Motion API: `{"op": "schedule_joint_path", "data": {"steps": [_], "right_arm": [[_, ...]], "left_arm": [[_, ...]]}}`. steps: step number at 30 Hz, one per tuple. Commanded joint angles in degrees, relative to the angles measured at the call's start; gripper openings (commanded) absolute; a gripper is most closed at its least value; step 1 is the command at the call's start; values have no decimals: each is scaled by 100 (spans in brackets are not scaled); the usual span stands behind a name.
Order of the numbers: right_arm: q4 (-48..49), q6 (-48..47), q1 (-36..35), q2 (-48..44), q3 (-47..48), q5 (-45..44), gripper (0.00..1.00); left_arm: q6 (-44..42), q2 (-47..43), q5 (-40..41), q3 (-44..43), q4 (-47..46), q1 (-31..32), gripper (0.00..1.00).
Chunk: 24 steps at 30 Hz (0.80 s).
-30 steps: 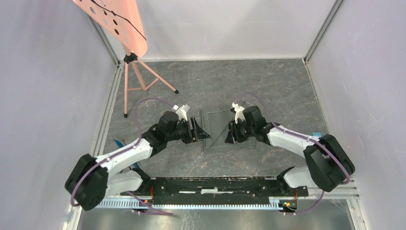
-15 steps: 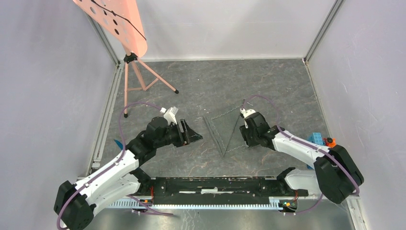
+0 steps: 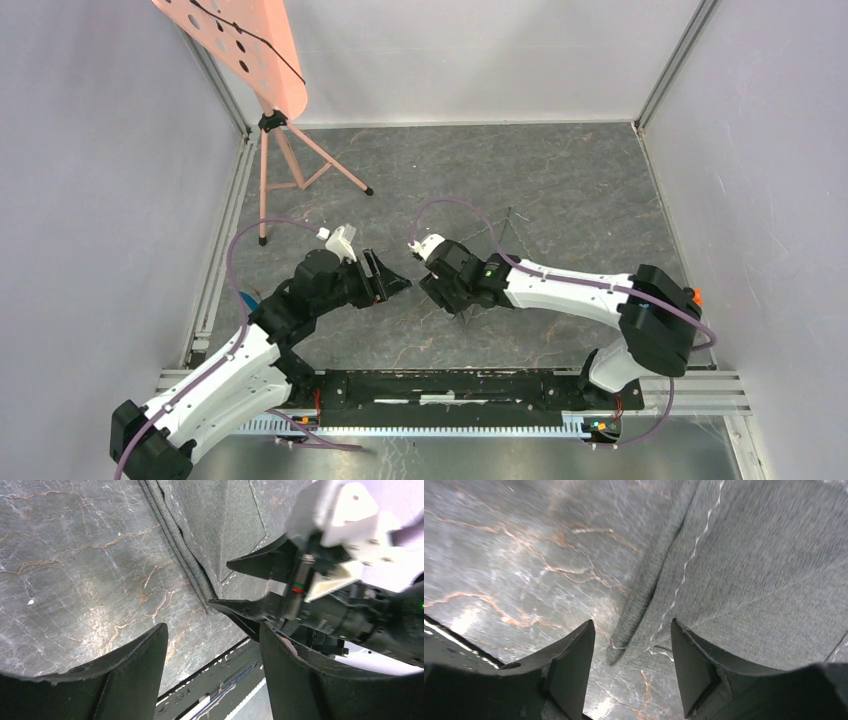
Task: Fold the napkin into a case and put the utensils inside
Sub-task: Pick up the upper triangle-folded napkin from the center of the board.
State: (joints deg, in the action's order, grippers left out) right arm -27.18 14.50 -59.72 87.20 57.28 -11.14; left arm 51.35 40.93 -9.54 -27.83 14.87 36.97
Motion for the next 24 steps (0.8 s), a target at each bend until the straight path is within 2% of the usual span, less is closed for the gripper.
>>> {"op": "schedule_joint_path", "data": {"steps": [1,5,10,24], "right_arm": [[-295,189,6,220,201,-289,61],[-223,187,4,391,180,-237,55],[-111,227,-9,553,52,-155,43],[268,247,-13,940,-242,-78,49]], "left_arm": [[-213,-170,180,-38,173,-40,74],[-255,-275,216,-9,254,-56,75],[-282,-293,191,-15,240,-67,75],[-334,-365,141,-3,287,-118,75]]}}
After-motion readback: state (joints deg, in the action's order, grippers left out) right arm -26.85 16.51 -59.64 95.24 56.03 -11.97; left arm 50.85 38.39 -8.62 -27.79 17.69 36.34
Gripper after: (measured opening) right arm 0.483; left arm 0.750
